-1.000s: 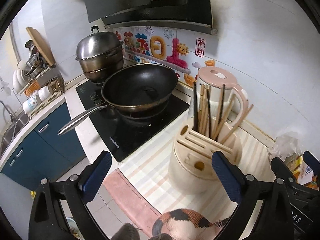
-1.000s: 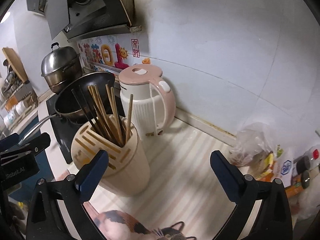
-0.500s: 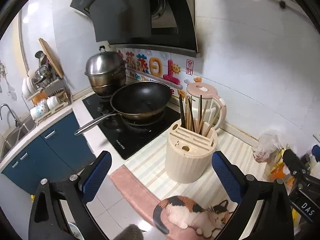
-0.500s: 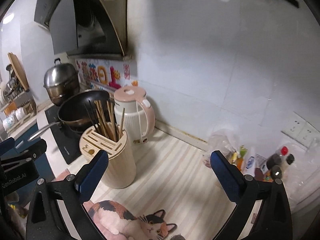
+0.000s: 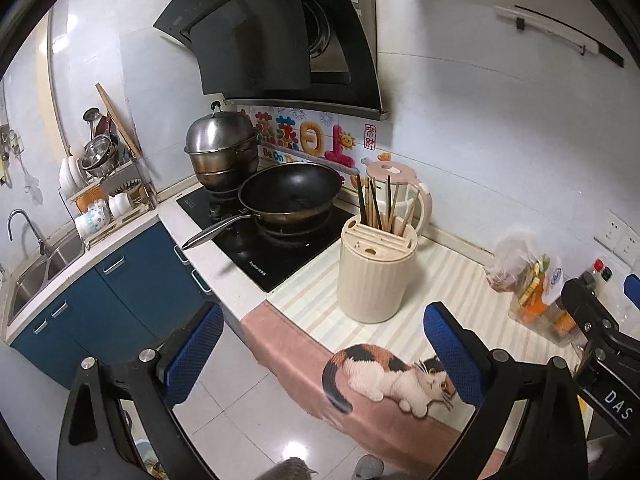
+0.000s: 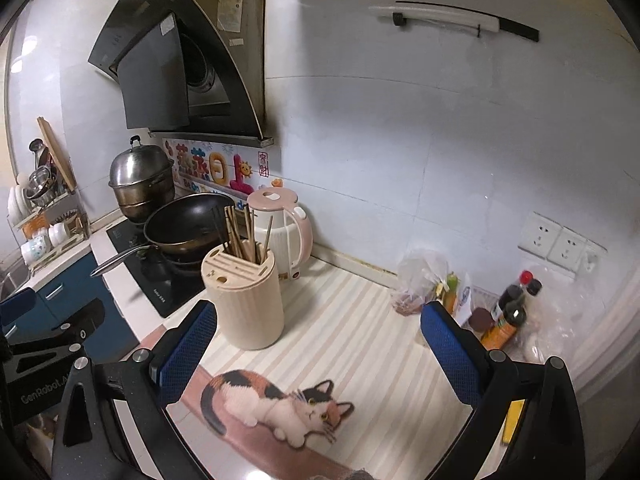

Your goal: Organize utensils

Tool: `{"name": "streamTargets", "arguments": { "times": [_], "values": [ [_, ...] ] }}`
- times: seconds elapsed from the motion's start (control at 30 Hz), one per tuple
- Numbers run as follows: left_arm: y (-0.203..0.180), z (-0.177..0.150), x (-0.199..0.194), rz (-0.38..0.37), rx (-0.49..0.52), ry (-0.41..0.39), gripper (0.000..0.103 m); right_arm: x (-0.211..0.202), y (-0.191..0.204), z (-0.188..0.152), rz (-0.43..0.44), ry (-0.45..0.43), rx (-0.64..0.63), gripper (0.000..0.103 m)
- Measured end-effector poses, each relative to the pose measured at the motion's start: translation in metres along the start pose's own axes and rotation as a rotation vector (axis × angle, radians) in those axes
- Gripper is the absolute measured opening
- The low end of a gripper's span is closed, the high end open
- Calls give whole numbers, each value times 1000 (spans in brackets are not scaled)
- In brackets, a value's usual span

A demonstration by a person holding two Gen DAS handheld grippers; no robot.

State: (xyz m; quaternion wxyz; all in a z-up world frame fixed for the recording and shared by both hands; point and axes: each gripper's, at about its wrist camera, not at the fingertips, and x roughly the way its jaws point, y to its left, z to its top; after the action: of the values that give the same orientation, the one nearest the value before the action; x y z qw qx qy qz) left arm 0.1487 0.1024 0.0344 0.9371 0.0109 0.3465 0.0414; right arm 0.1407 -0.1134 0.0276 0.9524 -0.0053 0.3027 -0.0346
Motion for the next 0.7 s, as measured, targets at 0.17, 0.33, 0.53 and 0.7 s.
{"name": "streamTargets", "arguments": {
  "times": [0.17, 0.33, 0.53, 0.7],
  "values": [
    [3, -8, -18, 2, -6, -15, 102, -23, -2, -12, 0, 1, 11, 103],
    [2, -11, -25, 1, -21, -24, 102, -31, -5, -12, 3, -7, -2, 103],
    [-5, -10, -22, 19, -25, 6, 102, -28, -9, -8, 16, 10, -7, 103],
    [-8, -11, -19, 31, -45, 20, 102, -20, -15, -3, 25, 20, -15, 103]
  ]
}}
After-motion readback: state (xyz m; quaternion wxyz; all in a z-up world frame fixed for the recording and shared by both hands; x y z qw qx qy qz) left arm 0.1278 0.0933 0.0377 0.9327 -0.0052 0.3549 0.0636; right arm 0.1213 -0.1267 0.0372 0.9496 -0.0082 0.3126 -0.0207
